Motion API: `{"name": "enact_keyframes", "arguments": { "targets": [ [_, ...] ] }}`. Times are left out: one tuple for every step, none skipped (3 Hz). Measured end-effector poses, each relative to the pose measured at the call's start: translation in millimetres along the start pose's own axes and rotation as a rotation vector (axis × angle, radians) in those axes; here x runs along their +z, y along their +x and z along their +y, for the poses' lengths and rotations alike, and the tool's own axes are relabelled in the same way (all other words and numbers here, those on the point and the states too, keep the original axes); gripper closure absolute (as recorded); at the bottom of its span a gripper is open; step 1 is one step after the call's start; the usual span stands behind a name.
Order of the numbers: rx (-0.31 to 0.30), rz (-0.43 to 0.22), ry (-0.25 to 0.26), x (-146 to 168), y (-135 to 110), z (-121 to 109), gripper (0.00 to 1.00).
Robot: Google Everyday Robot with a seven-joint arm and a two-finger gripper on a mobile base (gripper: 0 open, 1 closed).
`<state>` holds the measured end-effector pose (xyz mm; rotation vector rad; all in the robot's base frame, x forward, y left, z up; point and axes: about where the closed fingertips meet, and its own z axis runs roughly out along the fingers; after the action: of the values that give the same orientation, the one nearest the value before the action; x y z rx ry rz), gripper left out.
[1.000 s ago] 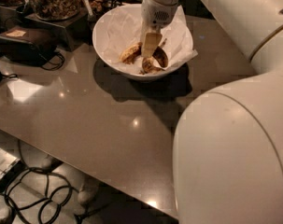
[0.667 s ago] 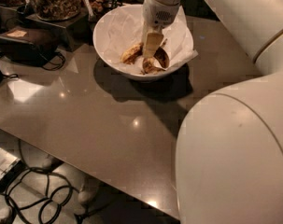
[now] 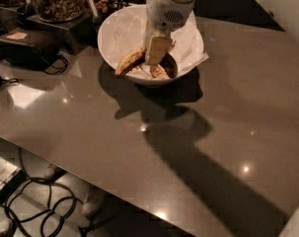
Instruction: Pick banana from white bowl
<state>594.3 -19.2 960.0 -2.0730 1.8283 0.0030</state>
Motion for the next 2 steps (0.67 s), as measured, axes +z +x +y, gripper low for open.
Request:
{"name": "enact_keyframes", "arguments": {
  "targets": [
    [0.003,-0.002,0.0,-0.5,-0.6,3.0,1.0],
    [0.042,-0.007,-0.015,-2.7,1.1,22.6,1.0]
  ]
}}
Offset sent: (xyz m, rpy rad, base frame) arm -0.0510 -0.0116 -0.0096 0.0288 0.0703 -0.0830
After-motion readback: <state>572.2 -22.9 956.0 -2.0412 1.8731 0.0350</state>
